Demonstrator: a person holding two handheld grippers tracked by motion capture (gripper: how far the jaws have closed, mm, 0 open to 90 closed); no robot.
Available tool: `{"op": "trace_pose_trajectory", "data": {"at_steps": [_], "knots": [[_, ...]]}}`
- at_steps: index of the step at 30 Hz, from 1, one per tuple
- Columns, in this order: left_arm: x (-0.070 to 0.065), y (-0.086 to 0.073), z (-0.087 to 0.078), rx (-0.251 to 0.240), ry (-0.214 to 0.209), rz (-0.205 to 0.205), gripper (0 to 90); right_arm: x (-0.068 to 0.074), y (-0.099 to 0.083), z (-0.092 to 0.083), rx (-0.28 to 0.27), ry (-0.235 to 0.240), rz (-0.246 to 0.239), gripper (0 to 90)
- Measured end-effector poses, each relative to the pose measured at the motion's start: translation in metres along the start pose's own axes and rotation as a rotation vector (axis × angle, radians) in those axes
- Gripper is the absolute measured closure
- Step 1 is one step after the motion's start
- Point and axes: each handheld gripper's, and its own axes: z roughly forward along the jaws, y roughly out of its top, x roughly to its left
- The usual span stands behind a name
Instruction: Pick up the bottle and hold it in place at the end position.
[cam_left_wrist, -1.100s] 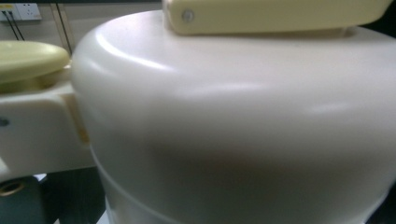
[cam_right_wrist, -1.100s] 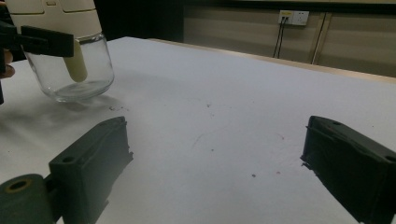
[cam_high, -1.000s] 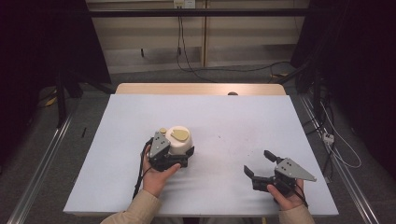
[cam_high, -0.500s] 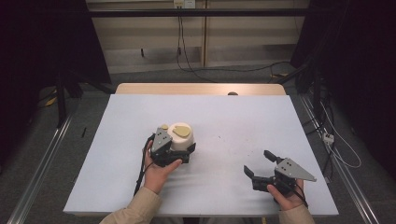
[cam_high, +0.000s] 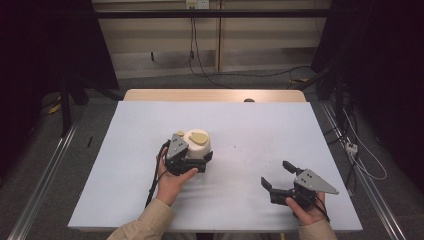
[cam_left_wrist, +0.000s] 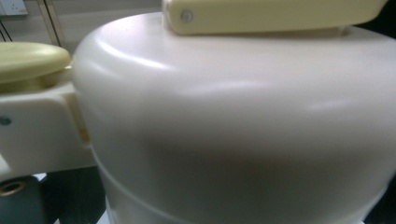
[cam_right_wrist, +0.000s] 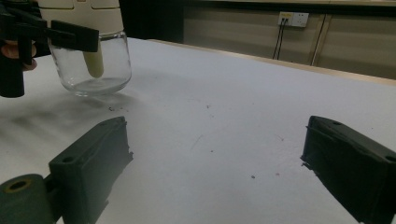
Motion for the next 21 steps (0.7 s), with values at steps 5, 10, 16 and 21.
{"op": "trace_pose_trajectory", "data": {"at_steps": [5,10,16,21], "knots": [[0.000,0.002,0.003,-0.003,-0.001,-0.006,5.0,0.000,0.000,0.000,0.000,0.001,0.000,6.6],[-0.001,0.004,0.006,0.003,-0.002,0.001,5.1,0.000,0.000,-0.001,-0.003,0.002,-0.003,6.6],[-0.001,0.005,0.010,0.008,-0.009,-0.004,5.1,-0.001,0.000,-0.001,-0.007,0.001,-0.001,6.6],[0.000,0.007,0.014,0.001,-0.005,-0.005,5.1,-0.001,0.000,-0.002,-0.009,0.001,-0.001,6.6]]}}
